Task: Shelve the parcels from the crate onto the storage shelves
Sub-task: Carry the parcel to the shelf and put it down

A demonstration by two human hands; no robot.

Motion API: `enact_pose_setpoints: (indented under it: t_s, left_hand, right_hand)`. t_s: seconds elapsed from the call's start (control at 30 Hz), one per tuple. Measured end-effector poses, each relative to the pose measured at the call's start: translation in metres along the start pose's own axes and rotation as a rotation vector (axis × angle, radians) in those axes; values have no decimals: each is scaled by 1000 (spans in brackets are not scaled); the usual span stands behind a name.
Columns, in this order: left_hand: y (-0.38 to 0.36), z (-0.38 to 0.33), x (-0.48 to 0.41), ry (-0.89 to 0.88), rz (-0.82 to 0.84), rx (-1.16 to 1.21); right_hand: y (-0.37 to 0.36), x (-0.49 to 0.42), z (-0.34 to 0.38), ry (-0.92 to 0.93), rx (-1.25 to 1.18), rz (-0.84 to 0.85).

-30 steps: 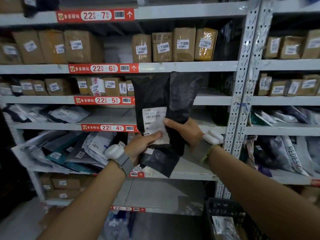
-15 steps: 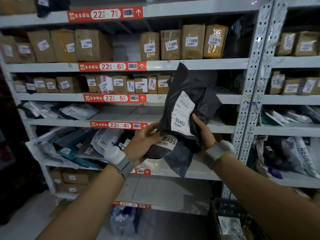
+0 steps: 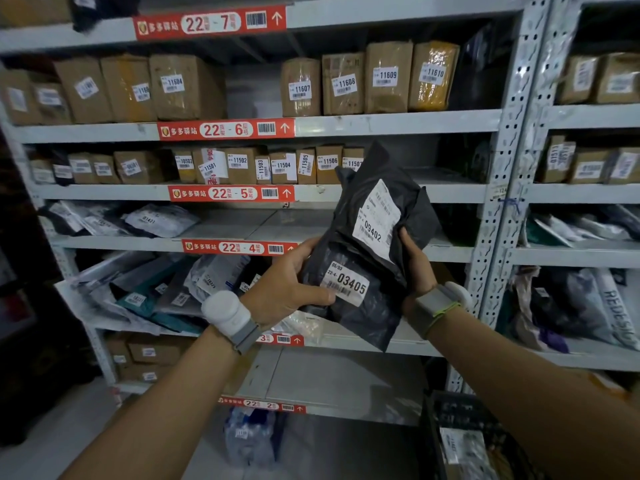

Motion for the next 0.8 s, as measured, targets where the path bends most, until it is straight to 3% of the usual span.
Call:
enact_pose_setpoints:
  t_s: [0.23, 0.4, 0.53, 0.8]
  left_hand:
    - [1, 4, 2, 20, -8, -18]
    - [-4, 9, 5, 111, 76, -44]
    - [3, 15, 3, 174, -64, -142]
    - [14, 37, 1, 246, -181, -301]
  right_hand:
    - [2, -2, 6, 29, 5, 7]
    - [16, -5, 12, 122, 74, -94]
    - [24, -2, 30, 363, 247, -155]
    - [18, 6, 35, 469, 541, -136]
Point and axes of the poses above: each hand's wrist, its own x-axis away from the middle knuckle, its own y-axis out of the back of the hand, z = x × y, the point moved 7 cm from there along -x, towards the middle knuckle, and after that the axes turned 4 degrees about -x, right-handed, at the moved point
